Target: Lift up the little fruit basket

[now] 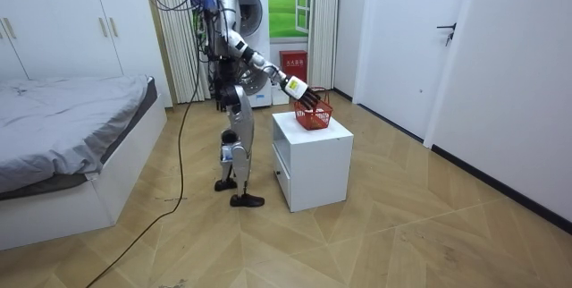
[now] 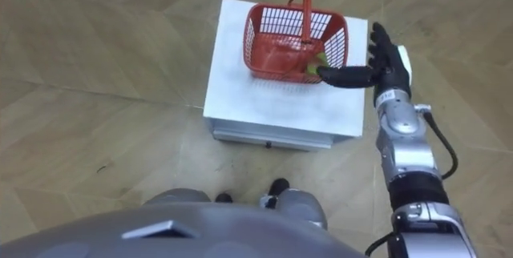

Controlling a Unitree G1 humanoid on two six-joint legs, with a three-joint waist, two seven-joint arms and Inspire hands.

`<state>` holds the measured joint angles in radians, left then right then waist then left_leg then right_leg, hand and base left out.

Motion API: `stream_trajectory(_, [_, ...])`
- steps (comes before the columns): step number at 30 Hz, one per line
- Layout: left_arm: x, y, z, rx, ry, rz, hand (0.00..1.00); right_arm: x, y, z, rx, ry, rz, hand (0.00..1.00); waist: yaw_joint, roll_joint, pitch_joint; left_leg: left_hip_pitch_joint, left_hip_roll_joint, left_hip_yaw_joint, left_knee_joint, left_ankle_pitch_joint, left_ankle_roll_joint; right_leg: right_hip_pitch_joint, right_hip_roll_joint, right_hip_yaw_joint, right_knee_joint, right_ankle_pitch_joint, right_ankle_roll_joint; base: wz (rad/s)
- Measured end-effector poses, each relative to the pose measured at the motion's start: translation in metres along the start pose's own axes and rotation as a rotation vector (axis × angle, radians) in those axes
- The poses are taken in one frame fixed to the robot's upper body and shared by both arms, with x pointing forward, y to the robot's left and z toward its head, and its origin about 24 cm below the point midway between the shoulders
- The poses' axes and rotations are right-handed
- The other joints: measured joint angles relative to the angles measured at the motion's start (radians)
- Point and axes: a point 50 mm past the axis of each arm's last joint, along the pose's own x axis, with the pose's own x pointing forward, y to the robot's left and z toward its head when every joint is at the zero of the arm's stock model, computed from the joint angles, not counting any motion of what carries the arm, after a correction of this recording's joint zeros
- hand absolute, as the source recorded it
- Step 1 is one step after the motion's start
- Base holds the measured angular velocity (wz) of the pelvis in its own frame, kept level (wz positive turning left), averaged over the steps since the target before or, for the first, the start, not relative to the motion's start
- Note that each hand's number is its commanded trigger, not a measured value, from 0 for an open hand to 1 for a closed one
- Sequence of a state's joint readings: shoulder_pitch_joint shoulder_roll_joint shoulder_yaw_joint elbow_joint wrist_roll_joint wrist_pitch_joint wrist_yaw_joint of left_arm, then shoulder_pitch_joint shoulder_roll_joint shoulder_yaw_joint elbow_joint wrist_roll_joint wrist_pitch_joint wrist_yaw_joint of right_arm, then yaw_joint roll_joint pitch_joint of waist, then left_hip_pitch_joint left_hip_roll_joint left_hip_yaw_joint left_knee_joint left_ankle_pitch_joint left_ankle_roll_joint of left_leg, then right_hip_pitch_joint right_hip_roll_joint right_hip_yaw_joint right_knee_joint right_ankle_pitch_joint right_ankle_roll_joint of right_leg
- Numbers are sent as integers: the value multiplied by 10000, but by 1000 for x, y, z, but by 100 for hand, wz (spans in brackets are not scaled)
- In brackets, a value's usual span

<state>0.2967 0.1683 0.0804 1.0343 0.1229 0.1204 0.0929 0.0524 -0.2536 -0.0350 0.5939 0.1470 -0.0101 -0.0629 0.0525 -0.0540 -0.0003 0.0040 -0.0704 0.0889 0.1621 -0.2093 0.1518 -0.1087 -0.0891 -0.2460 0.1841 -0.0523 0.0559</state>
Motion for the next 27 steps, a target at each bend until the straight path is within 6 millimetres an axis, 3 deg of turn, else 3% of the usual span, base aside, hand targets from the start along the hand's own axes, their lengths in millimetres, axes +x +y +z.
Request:
stream_trajectory(7, [2, 8, 14, -476, -461, 730, 0, -21, -22, -75, -183, 3008, -941, 0, -288, 41, -10, 448, 106, 142, -144, -64, -102, 408, 171, 153, -145, -23, -42, -7])
stream_trajectory(11, [2, 11, 19, -809, -697, 1027, 0, -46, -17, -119, -98, 4843, -960, 0, -315, 4, 11, 635, 209, 147, -170, -114, -188, 583, 281, 204, -171, -49, -90, 0])
stream_trajectory(16, [2, 12, 21, -1025, -822, 1075, 0, -64, -8, -144, -359, 6004, -744, 0, -290, 107, 34, 769, 265, 177, -187, -148, -247, 689, 354, 239, -229, -84, -146, -2])
stream_trajectory(27, [2, 3, 22, -1048, -797, 877, 0, -85, 7, -168, -229, 7324, -214, 0, -235, 293, 47, 843, 273, 181, -259, -157, -257, 767, 392, 244, -337, -85, -147, 0])
